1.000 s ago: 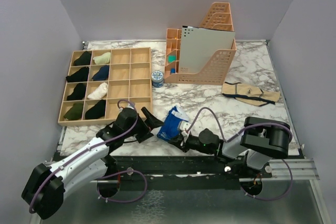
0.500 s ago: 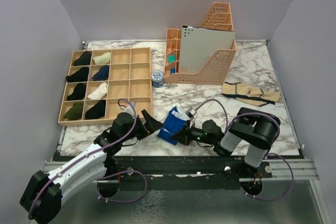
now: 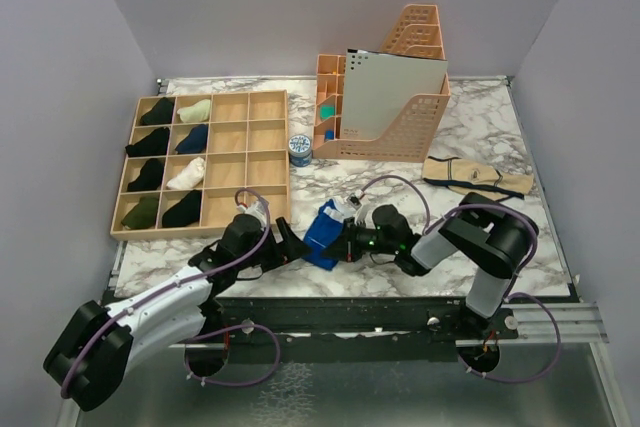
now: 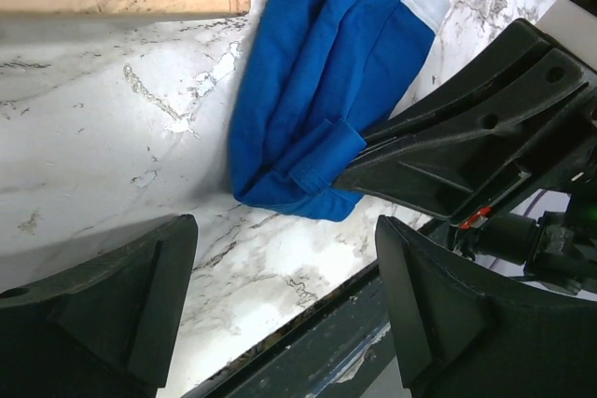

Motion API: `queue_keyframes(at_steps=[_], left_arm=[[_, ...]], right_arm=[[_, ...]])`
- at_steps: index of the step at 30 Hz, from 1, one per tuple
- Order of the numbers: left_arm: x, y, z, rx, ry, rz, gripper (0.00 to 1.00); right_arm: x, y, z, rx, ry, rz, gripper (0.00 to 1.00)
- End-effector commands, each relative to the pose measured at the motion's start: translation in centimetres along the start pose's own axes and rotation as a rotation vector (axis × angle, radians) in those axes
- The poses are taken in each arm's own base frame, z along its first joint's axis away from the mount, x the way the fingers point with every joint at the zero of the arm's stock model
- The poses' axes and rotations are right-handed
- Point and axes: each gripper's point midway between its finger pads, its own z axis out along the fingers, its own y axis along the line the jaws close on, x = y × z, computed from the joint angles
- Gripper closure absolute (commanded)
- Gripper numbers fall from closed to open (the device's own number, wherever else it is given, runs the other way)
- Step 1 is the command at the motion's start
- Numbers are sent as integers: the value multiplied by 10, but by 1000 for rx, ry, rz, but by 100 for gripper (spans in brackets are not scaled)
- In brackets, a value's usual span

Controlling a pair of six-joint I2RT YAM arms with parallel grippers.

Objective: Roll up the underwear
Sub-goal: Roll the underwear to the center of the board.

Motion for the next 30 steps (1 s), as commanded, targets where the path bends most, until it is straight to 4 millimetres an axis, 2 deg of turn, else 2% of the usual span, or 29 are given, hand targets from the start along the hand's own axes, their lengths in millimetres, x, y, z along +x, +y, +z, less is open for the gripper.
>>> queue_keyframes(at_steps=[1, 4, 7, 10, 11, 14, 17, 21, 25, 30], left_arm=[[-5, 2, 3, -12, -28, 13, 20], [-9, 3, 7, -17, -43, 5, 32], [-8, 8, 11, -45, -31, -12, 38], [-7, 11, 15, -69, -31, -36, 38], [-8, 12, 17, -76, -37, -46, 34], [-8, 11, 21, -79, -49, -57, 32], [-3, 13, 28, -107, -29, -48, 37], [8, 25, 33, -187, -20, -59, 47], [9, 38, 32, -253, -39, -70, 57], [3, 35, 32, -273, -41, -30, 68]], right_arm=[[42, -35, -14, 116, 158, 110, 98], [46, -38, -15, 113, 174, 134, 98], [47, -40, -16, 105, 177, 151, 97], [47, -39, -17, 93, 177, 152, 96], [46, -39, -17, 92, 176, 152, 96], [46, -38, -18, 91, 176, 154, 96], [46, -40, -19, 98, 173, 161, 95], [46, -40, -20, 98, 166, 169, 94], [44, -36, -23, 77, 151, 148, 88], [35, -20, -25, 4, 166, 50, 70]])
